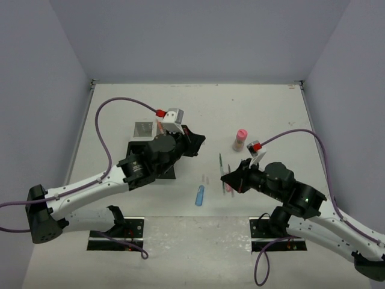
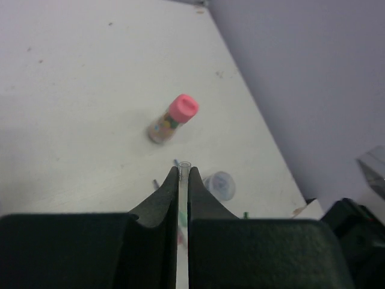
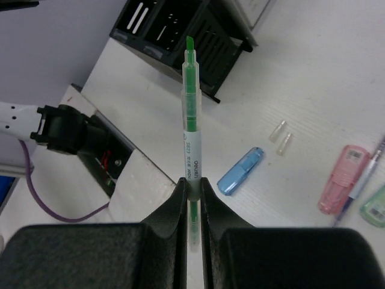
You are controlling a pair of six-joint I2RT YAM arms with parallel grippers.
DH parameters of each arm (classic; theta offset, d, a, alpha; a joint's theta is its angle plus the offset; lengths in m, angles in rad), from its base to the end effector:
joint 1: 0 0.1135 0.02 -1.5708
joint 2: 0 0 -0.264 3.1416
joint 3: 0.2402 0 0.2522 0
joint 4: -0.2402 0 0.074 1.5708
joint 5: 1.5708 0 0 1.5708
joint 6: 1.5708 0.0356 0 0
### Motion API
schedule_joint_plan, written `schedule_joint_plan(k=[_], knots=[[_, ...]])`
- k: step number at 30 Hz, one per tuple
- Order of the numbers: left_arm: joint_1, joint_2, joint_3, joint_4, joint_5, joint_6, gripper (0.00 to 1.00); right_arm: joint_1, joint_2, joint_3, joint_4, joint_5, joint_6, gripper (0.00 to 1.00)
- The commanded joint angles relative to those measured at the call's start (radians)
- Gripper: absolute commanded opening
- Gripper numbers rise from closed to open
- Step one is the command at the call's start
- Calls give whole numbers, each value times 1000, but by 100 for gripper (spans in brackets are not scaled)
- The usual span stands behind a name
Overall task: Sort the stationery into containers
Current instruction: Close the pen cap on the pen.
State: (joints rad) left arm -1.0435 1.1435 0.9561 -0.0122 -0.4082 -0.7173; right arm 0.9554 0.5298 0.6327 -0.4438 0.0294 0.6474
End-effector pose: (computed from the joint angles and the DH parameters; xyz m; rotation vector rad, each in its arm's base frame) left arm 0.1466 -0.2236 0.3459 -0.0085 1.8464 -0.9082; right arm 0.0776 0.1080 0.2951 -0.2943 2.0355 1.0224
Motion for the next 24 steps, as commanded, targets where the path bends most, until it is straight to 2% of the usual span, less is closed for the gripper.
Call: schedule_joint_plan(k=[1,5,10,24], knots=[[-6,-76,-121,358,165,66,0,0,52,-11,179,-132,-14,0],[-6,-150,-224,520,269,73,0,2,70,-19,268,-201,-5,0],[-6,-174,-301,642,312,70,0,0,84,-18,346,-252,2,0],[-6,-169,-317,669,295,37,0,1,47,-37,341,-225,15,0]])
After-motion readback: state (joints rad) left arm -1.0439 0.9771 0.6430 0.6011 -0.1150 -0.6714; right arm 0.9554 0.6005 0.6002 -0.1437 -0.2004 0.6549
